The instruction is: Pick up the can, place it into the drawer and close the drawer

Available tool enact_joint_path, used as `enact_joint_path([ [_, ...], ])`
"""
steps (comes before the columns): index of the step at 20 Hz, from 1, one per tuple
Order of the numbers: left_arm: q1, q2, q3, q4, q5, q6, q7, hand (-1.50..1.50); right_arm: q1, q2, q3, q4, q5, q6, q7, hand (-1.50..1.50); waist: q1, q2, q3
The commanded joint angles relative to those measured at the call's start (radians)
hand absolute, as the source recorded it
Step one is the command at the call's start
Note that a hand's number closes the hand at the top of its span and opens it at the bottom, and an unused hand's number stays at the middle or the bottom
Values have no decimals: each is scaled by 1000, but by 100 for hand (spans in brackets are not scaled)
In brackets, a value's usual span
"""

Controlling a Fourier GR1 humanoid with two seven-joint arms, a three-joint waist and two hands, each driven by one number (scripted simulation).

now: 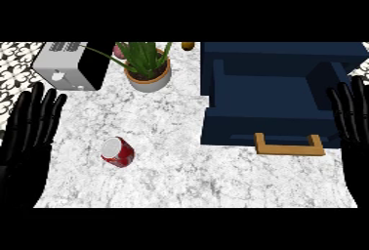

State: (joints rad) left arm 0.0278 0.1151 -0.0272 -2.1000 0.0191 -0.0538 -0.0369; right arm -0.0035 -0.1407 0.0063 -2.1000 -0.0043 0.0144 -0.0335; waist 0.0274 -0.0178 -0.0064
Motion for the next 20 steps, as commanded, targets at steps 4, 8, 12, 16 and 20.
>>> enact_joint_path([
  [4, 41, -61, 5, -81, -88, 108, 51, -150, -33, 41, 17, 12, -16, -8, 45, -150, -24, 17, 7],
  [8, 195, -113, 0, -4, -160, 198, 200, -150, 108, 79, -48, 54, 20, -119, 168, -150, -22, 22, 7],
  [12, 198, -114, -98, -149, -251, 269, 410, -150, 145, 43, -86, -41, -17, -102, 265, -150, -32, 14, 8],
  [16, 252, -89, -92, -252, -270, 229, 492, -150, 225, 19, -180, 10, -117, -23, 145, -150, -29, 15, 7],
  [20, 313, -98, -117, -317, -264, 217, 474, -150, 263, 43, -186, 19, -106, 4, 110, -150, -26, 16, 7],
])
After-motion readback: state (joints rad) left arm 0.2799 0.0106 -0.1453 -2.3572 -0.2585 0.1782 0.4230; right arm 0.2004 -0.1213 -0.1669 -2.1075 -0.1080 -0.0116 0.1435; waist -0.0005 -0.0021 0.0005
